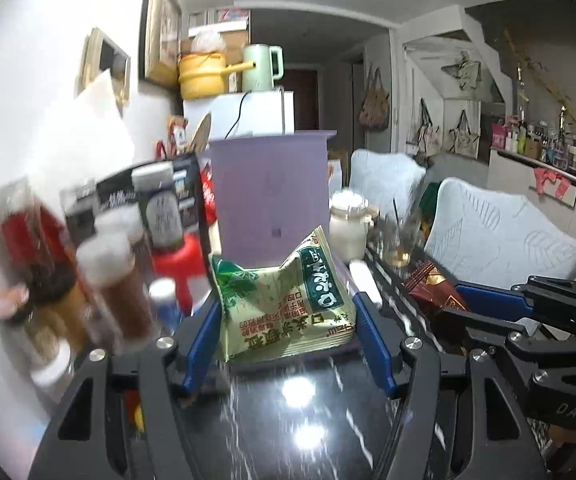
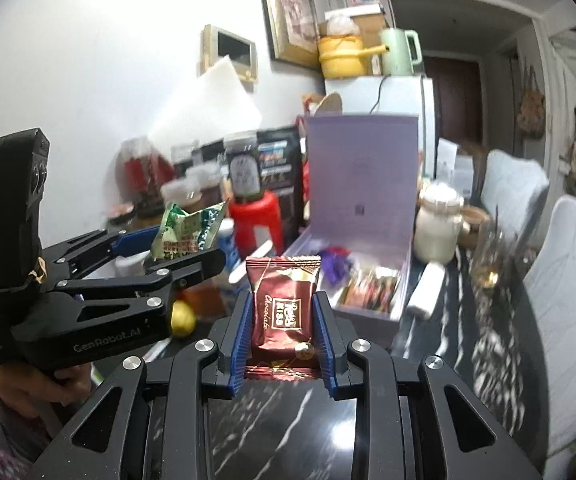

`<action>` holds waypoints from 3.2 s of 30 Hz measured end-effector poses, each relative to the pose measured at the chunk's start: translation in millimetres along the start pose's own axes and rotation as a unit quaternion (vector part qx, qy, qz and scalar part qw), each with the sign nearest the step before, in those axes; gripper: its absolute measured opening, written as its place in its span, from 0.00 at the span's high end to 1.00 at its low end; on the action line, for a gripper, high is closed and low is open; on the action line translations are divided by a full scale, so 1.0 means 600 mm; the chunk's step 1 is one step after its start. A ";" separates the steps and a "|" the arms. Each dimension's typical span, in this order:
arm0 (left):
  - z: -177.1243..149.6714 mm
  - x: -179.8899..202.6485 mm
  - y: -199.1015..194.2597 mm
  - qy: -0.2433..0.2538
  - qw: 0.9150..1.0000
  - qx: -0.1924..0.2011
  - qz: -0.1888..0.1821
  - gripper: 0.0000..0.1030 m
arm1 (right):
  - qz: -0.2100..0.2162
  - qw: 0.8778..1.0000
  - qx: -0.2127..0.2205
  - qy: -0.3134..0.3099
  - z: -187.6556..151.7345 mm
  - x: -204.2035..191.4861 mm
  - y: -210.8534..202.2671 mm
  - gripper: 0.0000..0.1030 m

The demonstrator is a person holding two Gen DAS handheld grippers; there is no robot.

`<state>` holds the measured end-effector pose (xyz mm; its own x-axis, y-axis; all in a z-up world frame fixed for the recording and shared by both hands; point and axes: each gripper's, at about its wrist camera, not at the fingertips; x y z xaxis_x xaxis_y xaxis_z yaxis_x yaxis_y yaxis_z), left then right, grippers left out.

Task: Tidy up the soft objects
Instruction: 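Lift and carry the green packet and red wrapper with both tools toward the box, then lower the green packet and red wrapper with both tools into the box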

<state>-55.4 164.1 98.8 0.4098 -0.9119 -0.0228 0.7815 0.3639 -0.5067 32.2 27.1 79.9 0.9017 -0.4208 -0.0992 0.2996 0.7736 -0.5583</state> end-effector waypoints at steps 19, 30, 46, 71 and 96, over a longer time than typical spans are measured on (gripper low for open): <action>0.156 -0.041 0.138 -0.026 0.998 0.057 -0.004 0.38 | -0.023 0.998 0.056 -0.013 0.168 0.096 0.068 0.72; 0.172 -0.064 0.271 -0.042 0.999 0.020 0.016 0.38 | -0.014 0.999 0.030 0.002 0.200 0.156 0.178 0.72; 0.137 -0.077 0.410 -0.038 0.996 -0.071 0.038 0.38 | 0.016 0.998 -0.029 0.046 0.193 0.222 0.311 0.71; 0.071 -0.067 0.548 -0.026 0.980 -0.189 0.063 0.38 | -0.023 0.989 -0.131 0.059 0.141 0.260 0.437 0.71; 0.063 -0.053 0.590 -0.032 0.970 -0.226 0.086 0.37 | -0.047 0.976 -0.205 0.061 0.109 0.273 0.513 0.70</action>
<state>226.0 329.1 -47.1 0.5551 -0.8264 -0.0943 0.4188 0.3756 -0.8267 292.5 227.1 -54.4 0.8249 -0.5534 -0.1151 0.2069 0.4852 -0.8496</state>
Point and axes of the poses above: each gripper's, at about its wrist camera, not at the fingertips, and y roughly the way its jaws point, x to its right, z to its top, and after that the axes turned 6 degrees about -x, right-handed
